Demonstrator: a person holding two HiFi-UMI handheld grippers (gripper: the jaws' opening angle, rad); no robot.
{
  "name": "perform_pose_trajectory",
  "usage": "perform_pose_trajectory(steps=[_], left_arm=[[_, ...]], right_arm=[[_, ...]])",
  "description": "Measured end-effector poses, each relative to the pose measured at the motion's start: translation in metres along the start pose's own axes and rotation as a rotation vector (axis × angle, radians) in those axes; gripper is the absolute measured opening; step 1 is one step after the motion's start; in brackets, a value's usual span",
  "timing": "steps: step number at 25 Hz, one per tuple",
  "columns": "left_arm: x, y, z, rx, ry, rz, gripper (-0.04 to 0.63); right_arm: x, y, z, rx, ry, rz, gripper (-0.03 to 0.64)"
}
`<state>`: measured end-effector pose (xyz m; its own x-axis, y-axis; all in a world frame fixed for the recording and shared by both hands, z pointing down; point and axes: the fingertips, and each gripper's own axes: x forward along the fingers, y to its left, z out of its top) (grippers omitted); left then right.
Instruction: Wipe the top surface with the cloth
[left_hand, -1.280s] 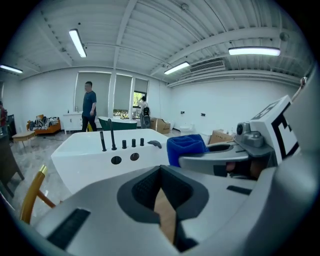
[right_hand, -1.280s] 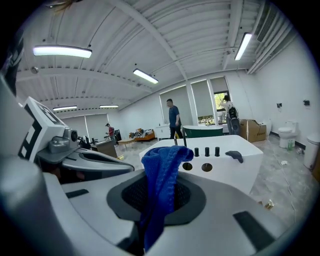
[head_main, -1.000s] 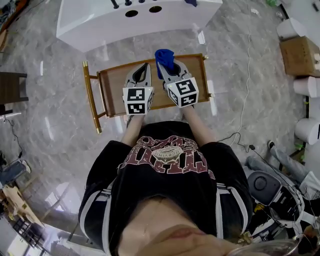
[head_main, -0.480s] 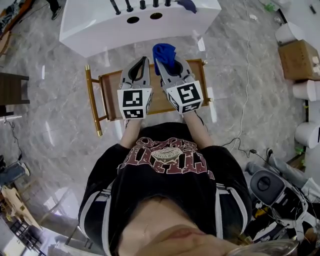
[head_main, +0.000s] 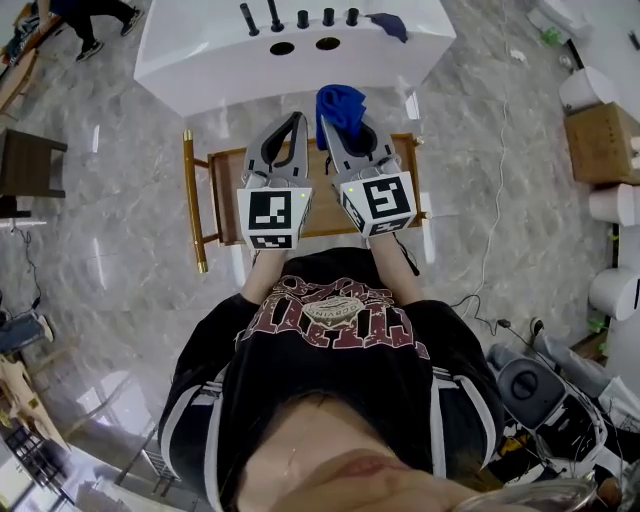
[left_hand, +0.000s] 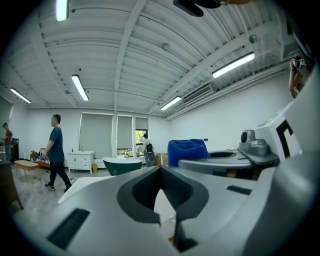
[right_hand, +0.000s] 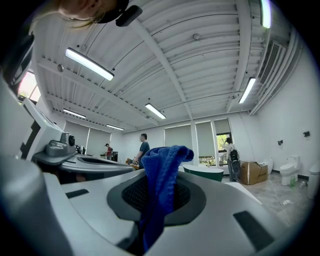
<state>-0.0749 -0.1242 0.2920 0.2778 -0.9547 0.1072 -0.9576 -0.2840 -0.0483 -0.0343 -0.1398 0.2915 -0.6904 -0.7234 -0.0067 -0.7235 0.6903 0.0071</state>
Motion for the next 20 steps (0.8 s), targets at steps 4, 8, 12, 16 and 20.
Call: perform_pose_trajectory(steps=[4,8,12,16,20], left_arm=[[-0.004,0.005,0.012,0.006,-0.031,0.017,0.046],[-0.007,0.013,0.016,-0.008,-0.045,0.036,0.046],[-0.008,0.021,0.015,-0.004,-0.045,0.052,0.046],[-0.009,0.03,0.014,-0.012,-0.038,0.063,0.046],[-0.009,0.031,0.012,-0.016,-0.033,0.068,0.046]], right_arm=[[0.007,0.005,0.012,-0.014,-0.02,0.021,0.057],[0.017,0.011,0.014,-0.018,-0.027,0.052,0.057],[0.023,0.018,0.014,-0.018,-0.028,0.071,0.057],[0.029,0.025,0.015,-0.019,-0.023,0.091,0.057],[0.031,0.025,0.013,-0.014,-0.018,0.099,0.057]])
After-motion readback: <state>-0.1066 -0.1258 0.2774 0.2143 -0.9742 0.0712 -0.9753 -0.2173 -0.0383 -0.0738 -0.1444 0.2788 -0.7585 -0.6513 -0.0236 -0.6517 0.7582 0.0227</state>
